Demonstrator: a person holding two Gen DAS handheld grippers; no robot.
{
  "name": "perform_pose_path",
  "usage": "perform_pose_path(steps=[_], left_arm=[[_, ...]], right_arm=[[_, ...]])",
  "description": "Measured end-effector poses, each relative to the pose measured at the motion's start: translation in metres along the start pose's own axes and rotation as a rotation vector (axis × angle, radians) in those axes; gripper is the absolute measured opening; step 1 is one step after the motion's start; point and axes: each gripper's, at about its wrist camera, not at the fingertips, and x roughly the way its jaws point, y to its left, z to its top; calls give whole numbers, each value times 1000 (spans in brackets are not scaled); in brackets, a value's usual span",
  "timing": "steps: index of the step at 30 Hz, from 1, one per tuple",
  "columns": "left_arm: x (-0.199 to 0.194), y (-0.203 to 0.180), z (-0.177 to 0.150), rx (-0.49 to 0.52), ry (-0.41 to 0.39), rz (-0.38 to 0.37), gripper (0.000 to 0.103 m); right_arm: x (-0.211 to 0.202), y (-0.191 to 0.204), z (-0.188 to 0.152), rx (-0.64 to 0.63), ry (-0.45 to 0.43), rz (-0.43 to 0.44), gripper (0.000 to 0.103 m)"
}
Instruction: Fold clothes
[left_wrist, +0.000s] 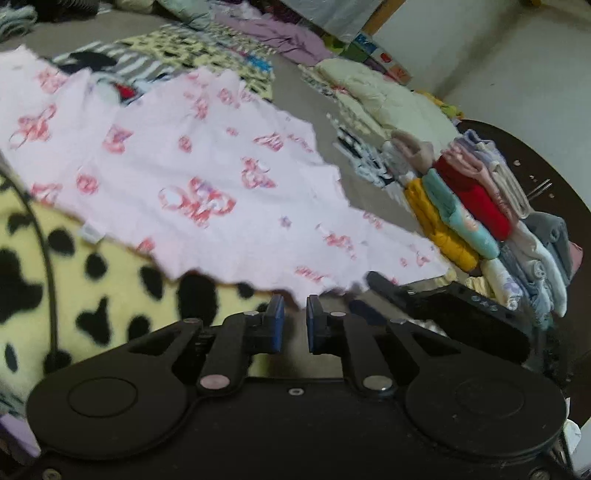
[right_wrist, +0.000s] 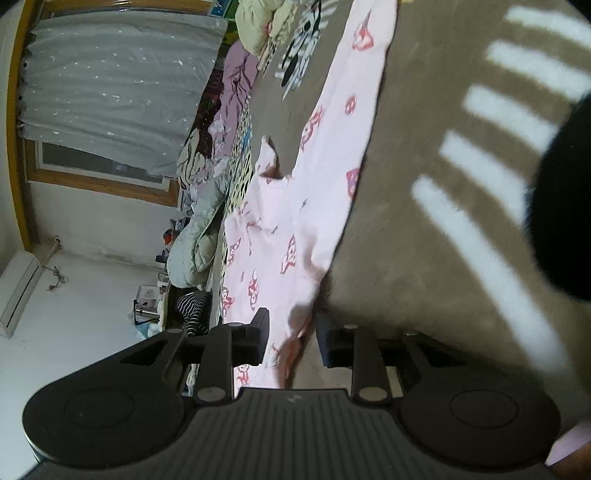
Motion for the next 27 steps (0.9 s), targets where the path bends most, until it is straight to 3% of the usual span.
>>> perform_pose_path(steps=[2, 6, 8, 11, 13, 16, 18, 20, 22, 25, 27], left_arm=[[-6, -12, -1, 100, -22, 30, 15], [-1, -51, -15, 498, -55, 97, 43], [9, -61, -24, 661, -53, 132, 42], [27, -64, -33, 809, -23, 198, 19], [36, -61, -32, 826, -18, 227, 3], [22, -66, -31, 866, -156, 258, 2], [24, -71, -42, 993, -198, 303, 2], [37, -69, -61, 1154, -171, 343, 3], [48, -62, -83, 1317, -144, 391, 3], [44, -54, -98, 1387, -136, 381, 2], [36, -50, -94, 1354, -118, 359, 3]], right_arm=[[5, 2, 2, 21, 19, 1, 31], [11, 6, 5, 27, 38, -14, 31], [12, 8, 4, 14, 38, -20, 31], [12, 10, 3, -9, 37, -28, 26], [12, 12, 3, -24, 36, -33, 21], [12, 14, 2, -46, 35, -42, 18], [12, 16, 1, -61, 34, -47, 18], [8, 12, 1, -42, 30, -61, 9], [4, 8, 1, -20, 26, -75, 9], [-8, 8, 1, -24, 4, -115, 12], [-21, 16, 0, -71, -28, -140, 14]])
